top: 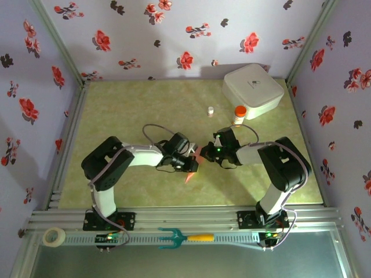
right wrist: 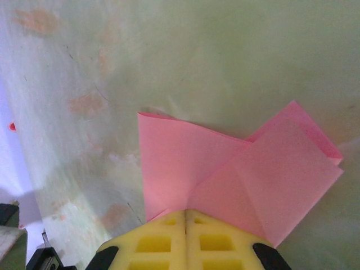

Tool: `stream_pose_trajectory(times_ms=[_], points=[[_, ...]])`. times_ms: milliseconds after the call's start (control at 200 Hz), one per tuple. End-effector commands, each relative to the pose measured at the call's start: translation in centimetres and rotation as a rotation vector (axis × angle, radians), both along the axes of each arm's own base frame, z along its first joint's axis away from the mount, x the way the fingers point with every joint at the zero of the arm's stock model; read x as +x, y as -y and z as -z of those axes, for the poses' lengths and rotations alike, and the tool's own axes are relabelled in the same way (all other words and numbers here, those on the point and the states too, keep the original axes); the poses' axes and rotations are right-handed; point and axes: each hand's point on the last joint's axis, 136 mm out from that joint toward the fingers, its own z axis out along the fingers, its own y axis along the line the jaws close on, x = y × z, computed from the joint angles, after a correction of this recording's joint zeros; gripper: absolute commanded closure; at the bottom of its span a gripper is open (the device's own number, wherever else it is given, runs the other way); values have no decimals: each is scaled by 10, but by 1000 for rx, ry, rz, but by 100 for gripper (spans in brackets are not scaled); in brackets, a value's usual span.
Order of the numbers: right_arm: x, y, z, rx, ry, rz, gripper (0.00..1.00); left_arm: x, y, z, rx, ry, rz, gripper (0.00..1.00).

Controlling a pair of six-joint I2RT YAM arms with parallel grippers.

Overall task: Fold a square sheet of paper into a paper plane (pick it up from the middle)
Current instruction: Fold the wing for the fifth time at the center of the table.

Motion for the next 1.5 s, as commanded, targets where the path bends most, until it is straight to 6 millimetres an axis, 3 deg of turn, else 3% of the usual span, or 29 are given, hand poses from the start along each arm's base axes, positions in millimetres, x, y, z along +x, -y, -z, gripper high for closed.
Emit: stream_pose_trajectory(times_ms=[0, 265, 345, 530, 745, 1160, 1495], points=[[-17, 23, 33, -112, -93, 43, 98, -24, -23, 7, 85, -43, 26, 91], [-17, 23, 32, -115, -91, 43, 98, -15, -7, -41, -26, 43, 38, 88], [-17, 24, 31, -117, -88, 46, 98, -16, 1, -44, -46, 39, 62, 87], [-17, 24, 32, -117, -89, 46, 98, -25, 5, -24, -27, -13, 98, 86], [-18, 26, 33, -123, -92, 47, 98, -29, -10, 10, 60, -36, 81, 87], [-21, 28, 34, -133, -92, 46, 98, -45, -37, 9, 93, -40, 42, 89], [-21, 28, 34, -133, -92, 47, 99, -76, -79, 30, 188, -85, 18, 97]])
